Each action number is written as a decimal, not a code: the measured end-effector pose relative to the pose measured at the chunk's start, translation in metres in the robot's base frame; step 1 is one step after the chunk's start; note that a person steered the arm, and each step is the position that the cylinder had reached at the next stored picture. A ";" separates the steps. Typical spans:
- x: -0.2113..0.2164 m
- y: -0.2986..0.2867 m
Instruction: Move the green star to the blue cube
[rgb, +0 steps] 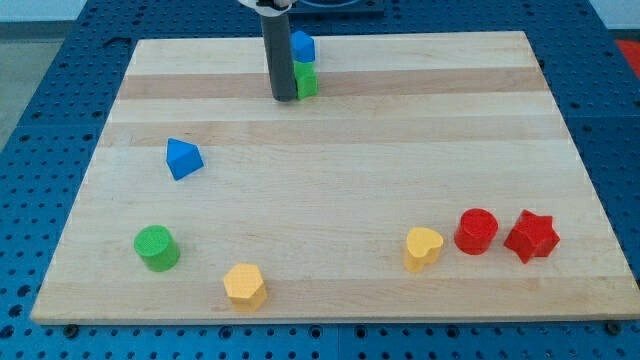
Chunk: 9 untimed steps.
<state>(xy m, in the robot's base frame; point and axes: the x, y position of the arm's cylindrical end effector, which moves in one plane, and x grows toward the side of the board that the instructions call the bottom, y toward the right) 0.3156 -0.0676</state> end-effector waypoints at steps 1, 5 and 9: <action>0.020 0.000; -0.017 0.051; 0.017 0.042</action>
<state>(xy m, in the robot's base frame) 0.3326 -0.0256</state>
